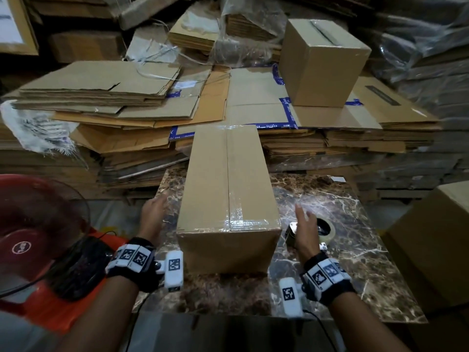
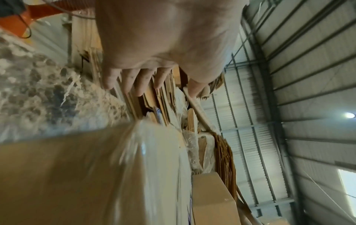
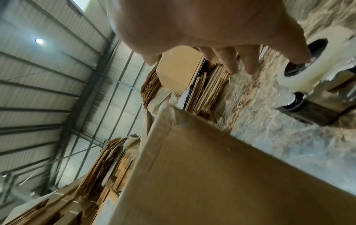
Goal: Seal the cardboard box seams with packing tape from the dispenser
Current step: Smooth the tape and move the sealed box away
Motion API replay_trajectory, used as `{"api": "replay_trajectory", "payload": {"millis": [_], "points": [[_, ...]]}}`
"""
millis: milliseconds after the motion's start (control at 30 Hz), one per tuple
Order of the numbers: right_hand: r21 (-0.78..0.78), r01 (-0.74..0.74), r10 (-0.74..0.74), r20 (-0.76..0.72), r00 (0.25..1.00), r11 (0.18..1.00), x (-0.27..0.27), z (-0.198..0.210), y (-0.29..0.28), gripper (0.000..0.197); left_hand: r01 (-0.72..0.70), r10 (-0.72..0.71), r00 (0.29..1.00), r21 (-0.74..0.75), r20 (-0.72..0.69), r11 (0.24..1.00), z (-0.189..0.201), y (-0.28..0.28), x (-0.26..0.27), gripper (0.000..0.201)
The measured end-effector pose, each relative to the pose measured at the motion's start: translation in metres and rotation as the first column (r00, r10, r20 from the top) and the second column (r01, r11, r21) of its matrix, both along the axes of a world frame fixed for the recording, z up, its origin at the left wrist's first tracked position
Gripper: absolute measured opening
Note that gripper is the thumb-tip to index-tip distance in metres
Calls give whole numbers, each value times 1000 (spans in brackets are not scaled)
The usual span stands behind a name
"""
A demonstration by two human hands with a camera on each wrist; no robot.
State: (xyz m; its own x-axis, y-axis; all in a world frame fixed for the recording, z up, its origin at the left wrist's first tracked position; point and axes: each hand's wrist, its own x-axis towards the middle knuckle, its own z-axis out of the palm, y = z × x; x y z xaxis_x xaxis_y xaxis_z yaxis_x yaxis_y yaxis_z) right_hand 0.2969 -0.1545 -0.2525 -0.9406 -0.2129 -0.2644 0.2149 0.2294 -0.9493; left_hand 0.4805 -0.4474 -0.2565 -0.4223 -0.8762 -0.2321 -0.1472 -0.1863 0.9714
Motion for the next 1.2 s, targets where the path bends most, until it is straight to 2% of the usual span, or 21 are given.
{"api": "replay_trajectory", "payload": {"millis": [67, 133, 200, 233, 267, 333, 367, 400, 467, 533, 600, 700, 800, 933, 1067, 1200], "points": [[14, 47, -47, -20, 999, 999, -14, 5, 5, 76, -69, 76, 995, -107, 60, 992, 3, -17, 10, 29], [45, 8, -8, 14, 1000, 999, -21, 5, 5, 83, -113, 134, 985, -183, 106, 977, 3, -22, 16, 31], [66, -109, 101, 109, 989, 992, -25, -2, -2, 93, -74, 97, 988, -183, 122, 980, 1, -14, 13, 35], [66, -176, 162, 171, 972, 982, -20, -1, -7, 94, -11, 26, 993, -129, 115, 992, 2, -3, 9, 37], [46, -264, 247, 225, 942, 963, -13, 2, -12, 88, 74, -69, 993, -42, 91, 996, 0, 7, 4, 39], [2, -418, 405, 250, 880, 908, 7, 21, -21, 53, 251, -253, 968, 83, 4, 964, -5, 28, -6, 37], [-13, -444, 432, 259, 864, 896, 12, 23, -24, 35, 291, -292, 957, 93, -2, 952, -6, 37, -9, 38], [-11, -427, 416, 248, 875, 904, 15, 23, -24, 26, 300, -302, 953, 83, 14, 950, -7, 43, -11, 44], [19, -393, 380, 220, 899, 919, 16, 31, -20, 28, 294, -296, 954, 55, 52, 954, -2, 53, -14, 52], [48, -401, 382, 214, 899, 915, 11, 46, -13, 38, 286, -287, 956, 23, 55, 958, 11, 58, -17, 41], [62, -436, 417, 199, 887, 898, 7, 68, -5, 46, 263, -261, 964, -26, 49, 965, 33, 65, -20, 35], [106, -492, 482, 105, 870, 864, -2, 106, 8, 41, 239, -236, 971, -125, 32, 963, 74, 72, -21, 29], [103, -508, 507, 36, 861, 855, -10, 145, 24, 40, 257, -259, 966, -195, 15, 947, 122, 86, -22, 33], [-1, -507, 507, -39, 861, 862, -32, 196, 43, 44, 235, -276, 955, -291, -110, 927, 186, 108, -30, 41], [-103, -471, 458, -129, 879, 876, -61, 248, 53, 42, 110, -206, 969, -508, -138, 855, 244, 130, -49, 69], [-156, -464, 427, -223, 876, 872, -90, 284, 53, 47, 25, -190, 960, -612, -207, 791, 286, 143, -80, 64]]}}
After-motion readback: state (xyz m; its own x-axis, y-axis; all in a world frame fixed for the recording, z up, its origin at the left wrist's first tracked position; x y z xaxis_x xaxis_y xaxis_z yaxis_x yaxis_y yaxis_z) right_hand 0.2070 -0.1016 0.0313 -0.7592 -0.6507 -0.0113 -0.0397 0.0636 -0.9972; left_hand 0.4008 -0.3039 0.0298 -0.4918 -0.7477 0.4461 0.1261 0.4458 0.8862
